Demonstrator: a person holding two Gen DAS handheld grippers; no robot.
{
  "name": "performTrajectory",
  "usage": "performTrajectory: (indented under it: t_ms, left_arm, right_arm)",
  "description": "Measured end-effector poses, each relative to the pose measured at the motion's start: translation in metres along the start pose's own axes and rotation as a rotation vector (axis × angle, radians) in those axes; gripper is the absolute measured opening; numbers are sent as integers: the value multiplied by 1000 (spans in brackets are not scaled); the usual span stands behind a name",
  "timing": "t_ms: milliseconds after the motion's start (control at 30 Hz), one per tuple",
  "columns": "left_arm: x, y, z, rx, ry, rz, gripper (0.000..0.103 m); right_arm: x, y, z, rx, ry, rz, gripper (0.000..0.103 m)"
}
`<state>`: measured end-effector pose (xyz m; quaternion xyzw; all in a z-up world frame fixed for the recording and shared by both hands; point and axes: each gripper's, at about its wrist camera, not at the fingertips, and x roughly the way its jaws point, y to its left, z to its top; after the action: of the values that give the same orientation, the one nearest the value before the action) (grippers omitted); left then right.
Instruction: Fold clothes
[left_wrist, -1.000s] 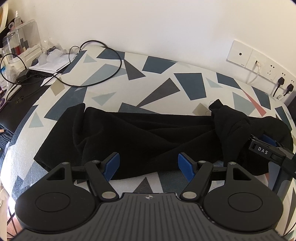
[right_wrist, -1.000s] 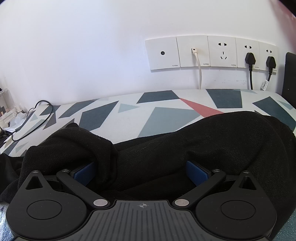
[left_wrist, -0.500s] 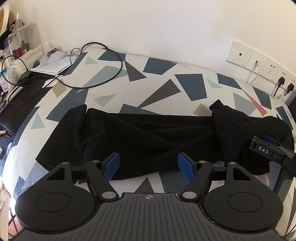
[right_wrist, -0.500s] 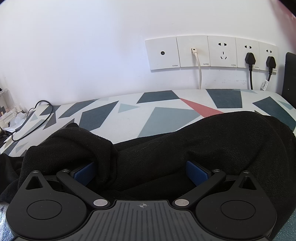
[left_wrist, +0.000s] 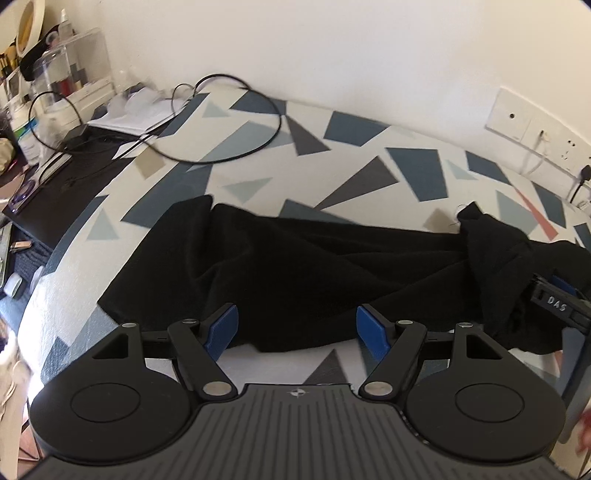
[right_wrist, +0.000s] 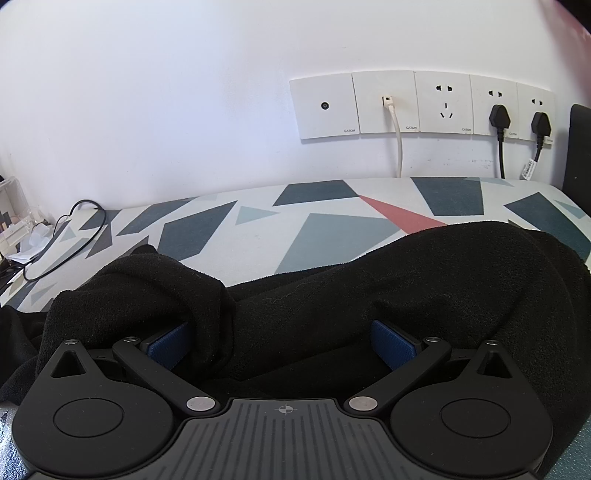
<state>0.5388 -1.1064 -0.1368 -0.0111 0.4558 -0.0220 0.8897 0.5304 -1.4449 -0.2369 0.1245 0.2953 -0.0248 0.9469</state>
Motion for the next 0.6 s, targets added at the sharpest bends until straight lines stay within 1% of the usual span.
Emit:
performTrajectory:
  t_ms: [100, 267, 367, 433, 500, 600]
  left_arm:
    - [-1, 7, -2, 0, -5, -7, 73]
    - [2, 19, -6, 5, 14, -49, 80]
    - [8, 30, -7, -10, 27, -49, 81]
    - [13, 41, -8, -35, 43, -32, 82]
    - [19, 56, -8, -82, 65, -17, 82]
    - [26, 81, -8, -148, 89, 12, 82]
  right_arm:
    - [0, 0, 0, 1, 0, 1, 102]
    - [0, 0, 0, 1, 0, 0, 102]
    - [0, -1, 0, 3, 1, 2, 102]
    - [-1, -2, 0, 10, 0, 8, 102]
    - [-1, -2, 0, 9, 5, 13, 102]
    - [-7, -2, 8, -3, 45, 36, 102]
